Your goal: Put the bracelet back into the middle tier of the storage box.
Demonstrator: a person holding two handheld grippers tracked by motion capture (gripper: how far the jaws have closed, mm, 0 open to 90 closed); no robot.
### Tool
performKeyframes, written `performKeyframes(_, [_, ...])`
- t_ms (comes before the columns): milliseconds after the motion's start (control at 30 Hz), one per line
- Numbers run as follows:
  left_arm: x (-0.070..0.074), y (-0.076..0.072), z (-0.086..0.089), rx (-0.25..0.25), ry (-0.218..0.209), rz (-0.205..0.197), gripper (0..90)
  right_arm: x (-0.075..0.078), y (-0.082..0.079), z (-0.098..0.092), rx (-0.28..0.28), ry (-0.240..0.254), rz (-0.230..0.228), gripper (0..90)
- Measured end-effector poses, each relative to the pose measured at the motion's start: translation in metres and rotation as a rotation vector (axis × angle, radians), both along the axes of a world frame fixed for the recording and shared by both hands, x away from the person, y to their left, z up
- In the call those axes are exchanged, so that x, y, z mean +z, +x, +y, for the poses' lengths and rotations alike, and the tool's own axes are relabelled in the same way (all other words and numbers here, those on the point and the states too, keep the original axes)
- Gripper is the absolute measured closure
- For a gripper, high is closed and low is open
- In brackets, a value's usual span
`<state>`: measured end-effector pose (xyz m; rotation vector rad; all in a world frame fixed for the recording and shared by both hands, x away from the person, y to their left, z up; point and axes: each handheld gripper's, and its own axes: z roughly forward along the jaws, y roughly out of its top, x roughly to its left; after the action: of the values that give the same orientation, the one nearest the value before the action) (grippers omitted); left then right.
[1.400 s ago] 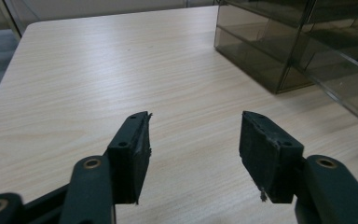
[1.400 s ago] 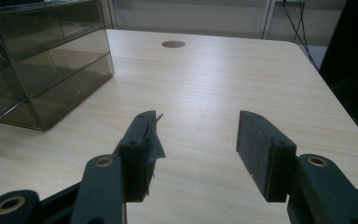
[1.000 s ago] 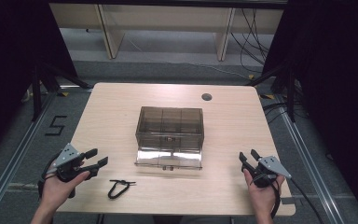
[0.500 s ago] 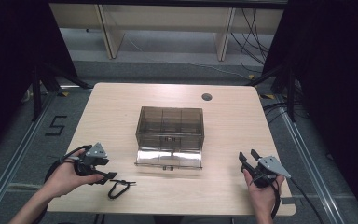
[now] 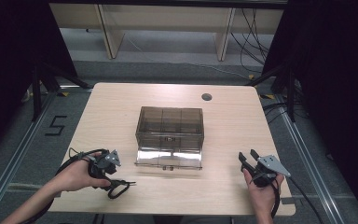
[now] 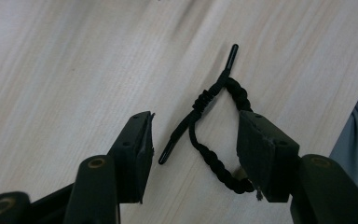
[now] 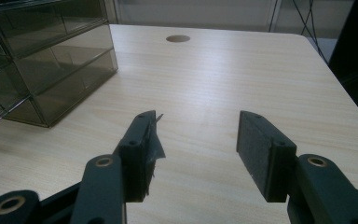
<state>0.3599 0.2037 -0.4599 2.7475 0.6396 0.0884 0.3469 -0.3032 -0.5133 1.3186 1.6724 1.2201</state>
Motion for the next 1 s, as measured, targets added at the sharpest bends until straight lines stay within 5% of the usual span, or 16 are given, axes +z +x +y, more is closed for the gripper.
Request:
performKeyframes(300, [-0.011, 0.01, -0.018, -0.087, 0.103, 0.038, 54.5, 0.0, 0.001, -0.001, -0.001, -0.009, 0.001, 48.7])
performKeyframes(367, [-0.013, 0.011, -0.02, -0.101, 0.114, 0.039, 56.7, 0.0, -0.001, 0.001, -0.004, 0.034, 0.027, 48.7])
performKeyframes(600, [-0.017, 0.012, -0.026, -0.172, 0.178, 0.058, 64.4, 0.0, 0.001, -0.001, 0.007, 0.008, -0.003, 48.6])
performKeyframes(1000, [-0.019, 0.016, -0.035, -0.25, 0.19, 0.052, 71.2, 0.0, 0.0, -0.002, 0.004, 0.0, 0.014, 48.4])
